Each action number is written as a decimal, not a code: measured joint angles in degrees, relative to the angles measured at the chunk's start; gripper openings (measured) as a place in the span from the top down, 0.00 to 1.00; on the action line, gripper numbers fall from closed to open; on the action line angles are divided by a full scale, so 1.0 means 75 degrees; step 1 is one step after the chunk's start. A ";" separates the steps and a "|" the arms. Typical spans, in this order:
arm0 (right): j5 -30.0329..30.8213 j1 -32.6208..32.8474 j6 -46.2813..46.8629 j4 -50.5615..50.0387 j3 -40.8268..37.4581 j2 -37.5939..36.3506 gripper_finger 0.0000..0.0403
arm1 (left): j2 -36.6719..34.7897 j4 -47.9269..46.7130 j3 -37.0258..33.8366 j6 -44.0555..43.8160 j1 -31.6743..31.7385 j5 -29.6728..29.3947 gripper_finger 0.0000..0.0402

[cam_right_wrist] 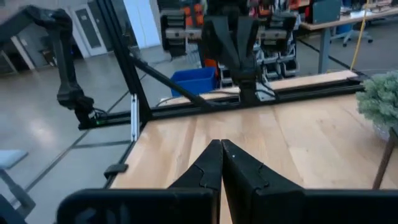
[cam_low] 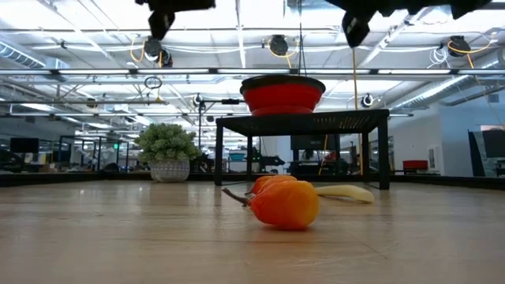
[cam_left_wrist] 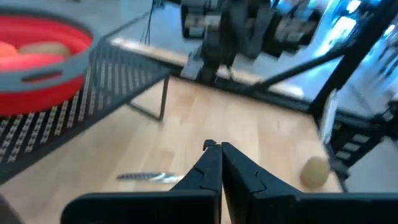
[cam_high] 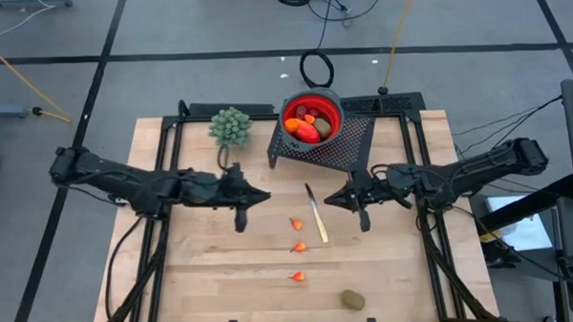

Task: Pick & Place Fruit
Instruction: Put the orange pear into the red strainer bowl on the shelf

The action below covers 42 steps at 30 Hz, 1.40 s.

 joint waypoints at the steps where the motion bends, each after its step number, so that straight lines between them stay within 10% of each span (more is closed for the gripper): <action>1: 0.0000 0.0007 -0.0005 -0.0263 0.0141 0.0120 0.99 | -0.0153 0.0163 -0.0139 -0.0002 -0.0032 0.0001 0.99; 42: 0.0624 0.0592 -0.0074 -0.4263 0.5356 0.4653 0.99 | -0.5626 -0.1780 -0.3274 0.1020 0.0290 0.1383 0.96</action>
